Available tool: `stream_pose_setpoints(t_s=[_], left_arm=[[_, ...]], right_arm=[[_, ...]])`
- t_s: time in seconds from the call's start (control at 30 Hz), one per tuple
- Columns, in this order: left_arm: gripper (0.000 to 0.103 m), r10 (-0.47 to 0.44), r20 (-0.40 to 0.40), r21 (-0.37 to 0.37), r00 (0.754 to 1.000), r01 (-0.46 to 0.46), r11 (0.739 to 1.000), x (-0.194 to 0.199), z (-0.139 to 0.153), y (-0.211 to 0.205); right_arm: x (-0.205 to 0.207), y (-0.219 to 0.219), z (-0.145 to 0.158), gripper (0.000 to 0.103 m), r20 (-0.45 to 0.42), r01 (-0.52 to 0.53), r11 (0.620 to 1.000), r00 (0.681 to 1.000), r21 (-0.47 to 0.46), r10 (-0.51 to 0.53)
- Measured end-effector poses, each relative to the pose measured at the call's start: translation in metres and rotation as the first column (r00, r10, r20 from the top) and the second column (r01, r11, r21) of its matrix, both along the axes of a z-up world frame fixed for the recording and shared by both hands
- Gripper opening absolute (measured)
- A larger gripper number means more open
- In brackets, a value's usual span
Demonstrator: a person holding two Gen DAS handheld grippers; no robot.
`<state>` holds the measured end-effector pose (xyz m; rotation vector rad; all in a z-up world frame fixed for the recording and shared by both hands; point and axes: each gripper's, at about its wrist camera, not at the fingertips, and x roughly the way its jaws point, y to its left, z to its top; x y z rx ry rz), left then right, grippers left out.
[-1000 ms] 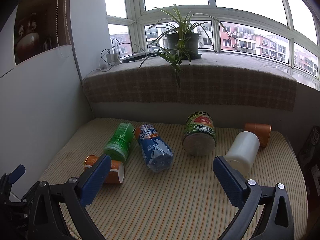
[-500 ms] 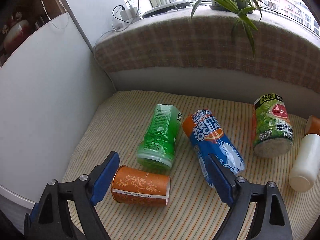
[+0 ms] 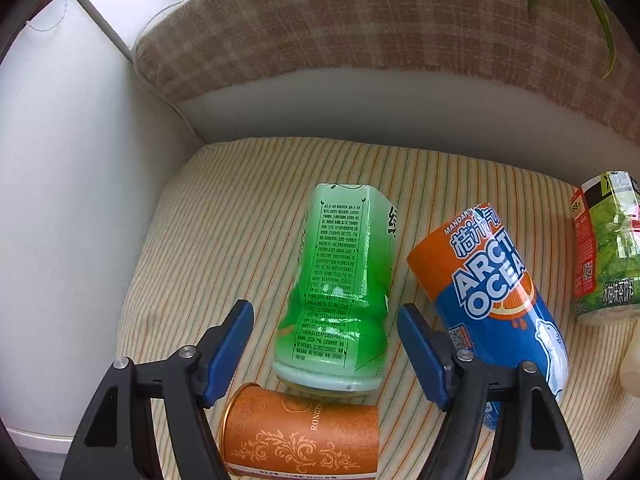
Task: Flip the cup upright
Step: 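Move the right gripper to the lying green tea bottle and close on it, then lift the green tea bottle with the right gripper and carry it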
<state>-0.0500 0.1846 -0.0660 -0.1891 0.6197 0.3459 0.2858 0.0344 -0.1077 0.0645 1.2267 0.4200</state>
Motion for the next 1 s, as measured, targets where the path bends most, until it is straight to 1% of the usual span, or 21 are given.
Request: stream_pose_setpoints(t_s=[0.23, 0.4, 0.6, 0.77, 1.0], left_arm=[[0.103, 0.017, -0.005, -0.009, 1.000, -0.017, 1.000, 0.000, -0.003, 0.007], [0.103, 0.026, -0.009, -0.011, 1.000, -0.026, 1.000, -0.001, -0.004, 0.010], [0.103, 0.032, -0.008, -0.010, 0.999, -0.032, 0.999, 0.000, -0.004, 0.011], [0.103, 0.030, -0.003, -0.004, 1.000, -0.030, 1.000, -0.001, -0.003, 0.009], [0.103, 0.026, 0.001, 0.001, 1.000, -0.026, 1.000, -0.004, -0.001, 0.007]], right_arm=[[0.015, 0.018, -0.014, 0.077, -0.022, 0.003, 0.998, 1.000, -0.061, -0.004], [0.022, 0.022, -0.024, 0.075, -0.044, 0.005, 0.997, 0.999, -0.082, -0.009], [0.027, 0.030, -0.035, 0.066, -0.064, -0.003, 0.995, 0.998, -0.101, -0.004], [0.027, 0.031, -0.033, 0.064, -0.052, -0.009, 0.995, 0.999, -0.098, 0.004], [0.014, 0.020, -0.013, 0.063, -0.008, -0.025, 0.997, 1.000, -0.070, 0.024]])
